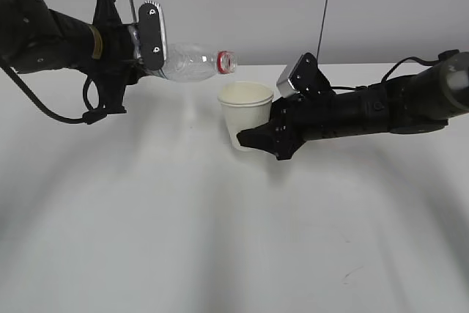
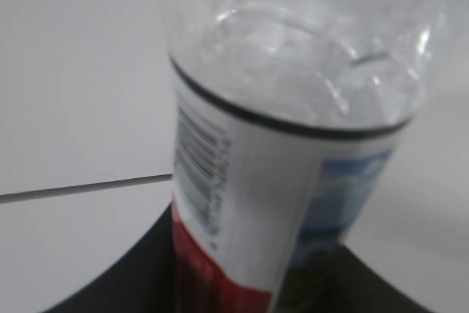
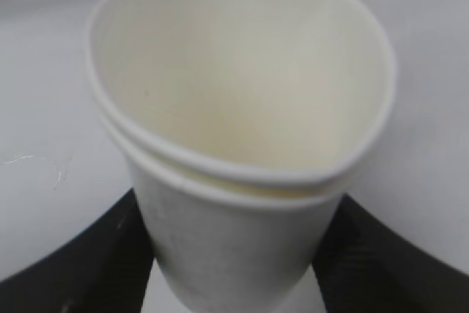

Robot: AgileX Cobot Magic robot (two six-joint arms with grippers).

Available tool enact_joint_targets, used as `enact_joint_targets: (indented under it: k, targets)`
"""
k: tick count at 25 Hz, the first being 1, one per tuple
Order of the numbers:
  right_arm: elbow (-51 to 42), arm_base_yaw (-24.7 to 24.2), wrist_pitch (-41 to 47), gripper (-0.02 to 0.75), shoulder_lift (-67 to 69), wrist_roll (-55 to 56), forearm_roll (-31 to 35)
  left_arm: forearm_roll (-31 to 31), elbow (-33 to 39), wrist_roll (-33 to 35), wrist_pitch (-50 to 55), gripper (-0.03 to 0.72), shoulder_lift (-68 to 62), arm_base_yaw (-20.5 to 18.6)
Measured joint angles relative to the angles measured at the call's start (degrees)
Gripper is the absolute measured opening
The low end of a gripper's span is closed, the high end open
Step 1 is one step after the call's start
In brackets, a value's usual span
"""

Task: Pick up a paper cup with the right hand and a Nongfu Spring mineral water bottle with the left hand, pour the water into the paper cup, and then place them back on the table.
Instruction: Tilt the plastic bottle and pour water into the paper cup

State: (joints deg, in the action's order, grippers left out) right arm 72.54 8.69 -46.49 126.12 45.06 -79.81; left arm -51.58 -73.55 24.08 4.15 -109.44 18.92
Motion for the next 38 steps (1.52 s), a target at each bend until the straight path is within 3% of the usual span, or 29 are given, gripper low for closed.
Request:
enact_joint_targets:
  k: [38]
  targets:
    - [0.1,0.2,-3.1,0.456,0.6,2.0,-4.8,-12.4,-0.1,0.2,1.4,0.265,-0.1,1.6]
